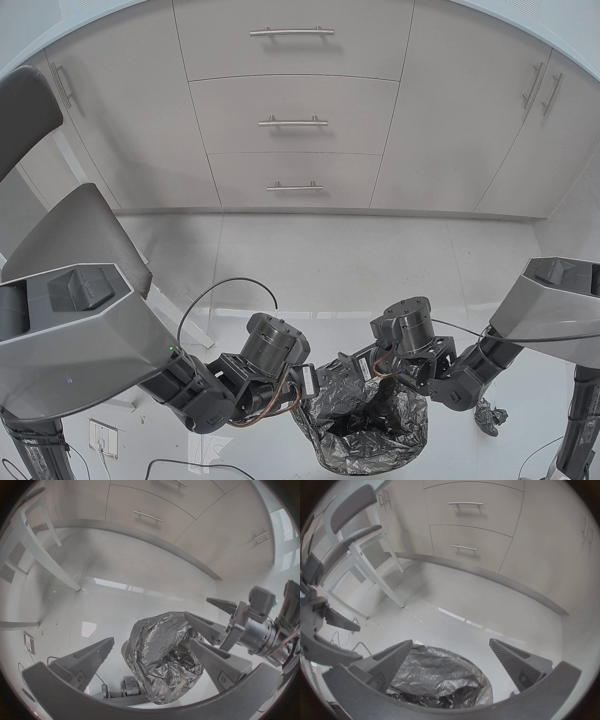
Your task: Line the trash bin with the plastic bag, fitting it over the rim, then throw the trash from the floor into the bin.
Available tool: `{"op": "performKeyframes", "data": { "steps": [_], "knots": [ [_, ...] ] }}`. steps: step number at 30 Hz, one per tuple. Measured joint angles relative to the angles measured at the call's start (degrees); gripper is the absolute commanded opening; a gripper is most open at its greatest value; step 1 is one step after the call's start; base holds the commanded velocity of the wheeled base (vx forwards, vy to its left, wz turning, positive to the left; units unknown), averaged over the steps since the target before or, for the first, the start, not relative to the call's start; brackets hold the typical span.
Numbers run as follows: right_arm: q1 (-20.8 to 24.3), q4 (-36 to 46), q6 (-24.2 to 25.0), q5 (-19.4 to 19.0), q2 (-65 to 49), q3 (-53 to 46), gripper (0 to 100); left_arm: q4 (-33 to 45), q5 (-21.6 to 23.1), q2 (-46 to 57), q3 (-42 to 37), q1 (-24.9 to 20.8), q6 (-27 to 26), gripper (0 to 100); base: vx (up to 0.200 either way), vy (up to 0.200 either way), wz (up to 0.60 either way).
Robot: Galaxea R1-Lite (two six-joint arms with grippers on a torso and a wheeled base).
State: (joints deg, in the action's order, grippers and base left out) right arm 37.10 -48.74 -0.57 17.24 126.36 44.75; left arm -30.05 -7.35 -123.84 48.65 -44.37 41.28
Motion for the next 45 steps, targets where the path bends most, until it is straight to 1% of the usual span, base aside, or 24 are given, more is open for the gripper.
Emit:
{"op": "performKeyframes", "data": {
  "steps": [3, 7, 12, 23, 27, 34, 45],
  "knots": [
    [-0.13, 0.13, -3.15, 0.61, 2.45, 3.38, 100, 0.00, 0.00, -0.09, -0.04, 0.00, -0.04, 100, 0.000, 0.000, 0.00],
    [0.27, 0.22, -4.78, 0.93, 5.18, 5.68, 100, 0.00, -0.01, -0.38, 0.10, 0.00, -0.06, 100, 0.000, 0.000, 0.00],
    [1.46, 0.22, -4.90, 0.99, 7.59, 6.24, 100, 0.02, 0.00, -0.71, 0.16, 0.00, -0.09, 100, 0.000, 0.000, 0.00],
    [2.40, 0.16, -4.82, 1.18, 8.79, 6.21, 100, 0.00, -0.01, -0.82, 0.18, 0.00, -0.09, 100, 0.000, 0.000, 0.00],
    [2.62, 0.07, -4.84, 3.06, 9.07, 6.05, 100, 0.02, -0.01, -0.85, 0.22, 0.00, -0.09, 100, 0.000, 0.000, 0.00],
    [2.67, -0.06, -4.92, 3.21, 9.91, 6.62, 100, 0.02, 0.00, -0.88, 0.22, 0.00, -0.09, 100, 0.000, 0.000, 0.00],
    [1.93, 0.22, -4.86, 3.17, 12.45, 10.62, 100, 0.02, -0.01, -0.88, 0.18, 0.00, -0.09, 100, 0.000, 0.000, 0.00]
  ]
}}
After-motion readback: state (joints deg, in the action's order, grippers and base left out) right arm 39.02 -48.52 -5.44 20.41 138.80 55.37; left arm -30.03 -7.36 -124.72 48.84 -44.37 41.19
